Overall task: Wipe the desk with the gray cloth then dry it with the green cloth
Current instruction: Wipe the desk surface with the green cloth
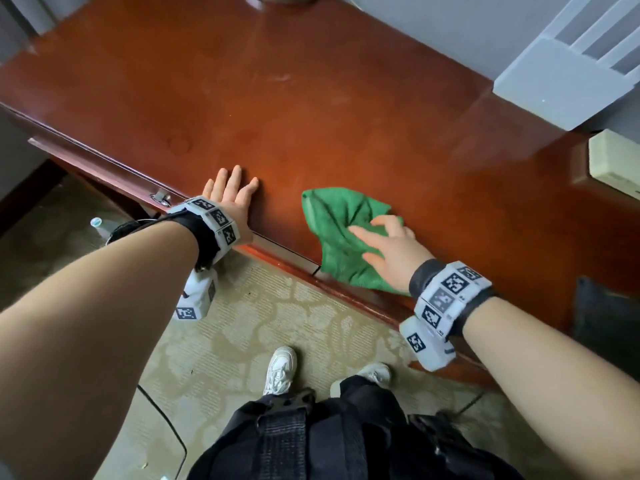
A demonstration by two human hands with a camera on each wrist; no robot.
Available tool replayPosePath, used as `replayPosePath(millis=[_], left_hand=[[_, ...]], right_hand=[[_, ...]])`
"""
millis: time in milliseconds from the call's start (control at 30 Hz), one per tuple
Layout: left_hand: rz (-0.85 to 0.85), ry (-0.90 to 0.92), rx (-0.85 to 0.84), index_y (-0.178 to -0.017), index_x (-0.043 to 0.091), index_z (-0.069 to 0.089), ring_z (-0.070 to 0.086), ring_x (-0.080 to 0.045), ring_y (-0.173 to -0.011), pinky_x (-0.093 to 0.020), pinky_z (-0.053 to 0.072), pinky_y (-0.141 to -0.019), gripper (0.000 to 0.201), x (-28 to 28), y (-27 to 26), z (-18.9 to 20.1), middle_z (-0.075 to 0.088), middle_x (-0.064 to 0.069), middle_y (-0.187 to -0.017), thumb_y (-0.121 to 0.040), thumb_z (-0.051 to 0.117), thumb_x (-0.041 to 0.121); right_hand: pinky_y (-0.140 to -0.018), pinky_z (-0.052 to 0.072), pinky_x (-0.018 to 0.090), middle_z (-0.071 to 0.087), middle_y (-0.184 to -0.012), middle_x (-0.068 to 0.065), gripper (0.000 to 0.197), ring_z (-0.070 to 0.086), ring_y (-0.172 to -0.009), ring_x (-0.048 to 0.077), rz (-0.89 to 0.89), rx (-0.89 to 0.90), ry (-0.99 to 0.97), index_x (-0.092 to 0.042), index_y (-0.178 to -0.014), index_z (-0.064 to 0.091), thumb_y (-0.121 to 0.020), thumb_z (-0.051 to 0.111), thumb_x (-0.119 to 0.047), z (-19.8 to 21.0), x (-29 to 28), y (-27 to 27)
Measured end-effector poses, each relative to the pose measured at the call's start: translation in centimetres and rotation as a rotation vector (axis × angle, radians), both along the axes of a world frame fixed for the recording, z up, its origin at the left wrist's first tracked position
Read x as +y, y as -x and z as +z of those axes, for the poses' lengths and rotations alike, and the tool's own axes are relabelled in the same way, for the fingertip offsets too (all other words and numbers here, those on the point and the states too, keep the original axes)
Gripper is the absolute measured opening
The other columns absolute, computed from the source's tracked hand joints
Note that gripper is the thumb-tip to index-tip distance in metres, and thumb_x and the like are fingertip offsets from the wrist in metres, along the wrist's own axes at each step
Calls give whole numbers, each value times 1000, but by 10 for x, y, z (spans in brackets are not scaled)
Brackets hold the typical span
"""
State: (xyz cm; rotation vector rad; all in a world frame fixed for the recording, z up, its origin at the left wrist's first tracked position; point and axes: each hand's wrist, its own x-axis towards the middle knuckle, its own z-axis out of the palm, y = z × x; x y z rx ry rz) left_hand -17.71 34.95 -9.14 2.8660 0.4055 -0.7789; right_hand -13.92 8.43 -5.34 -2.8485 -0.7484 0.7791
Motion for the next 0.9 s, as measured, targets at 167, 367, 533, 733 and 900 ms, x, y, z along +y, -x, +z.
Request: replayPosePath(millis=[167, 367, 533, 733, 900], left_hand=[[130, 87, -33, -147, 25, 17, -7, -27, -145, -40, -1, -118, 83, -11, -18, 14, -4, -9, -157, -80, 65, 26], [18, 72, -23, -149, 29, 11, -15, -26, -144, -42, -4, -117, 83, -53, -49, 13, -12, -5, -157, -83, 63, 35], [-164, 84, -54, -150, 30, 2, -18, -27, -143, -45, -7, -115, 88, -111, -98, 16, -15, -4, -157, -84, 56, 53], [4, 45, 58, -150, 28, -3, -14, -29, -144, -51, -3, -114, 101, -141, -157, 16, -15, -4, -157, -78, 59, 62], [-10, -12, 152, -147, 29, -18, -21, -30, -142, -53, -4, -114, 109, -142, -166, 9, -27, -5, -154, -76, 54, 70]], right_hand=[[-105, 30, 35, 25, -148, -1, 46, 28, -126, 31, -189, -129, 36, -40, -141, 34, -98, 40, -23, 5, -59, -21], [-108, 26, 40, 20, -147, 8, 51, 31, -125, 38, -1115, -192, 62, -33, -146, 27, -98, 41, -24, -2, -188, -49], [-113, 21, 45, 15, -149, 11, 56, 29, -129, 39, -1296, -50, 108, -42, -146, 8, -97, 34, -40, -10, -207, -78], [-102, 35, 38, 12, -153, 0, 58, 28, -126, 38, -446, -98, -39, -46, -143, 18, -92, 45, -45, -14, -107, -93], [-106, 31, 38, 16, -153, -4, 54, 28, -128, 35, -357, -23, -31, -46, -143, 20, -94, 44, -43, -18, -134, -140]])
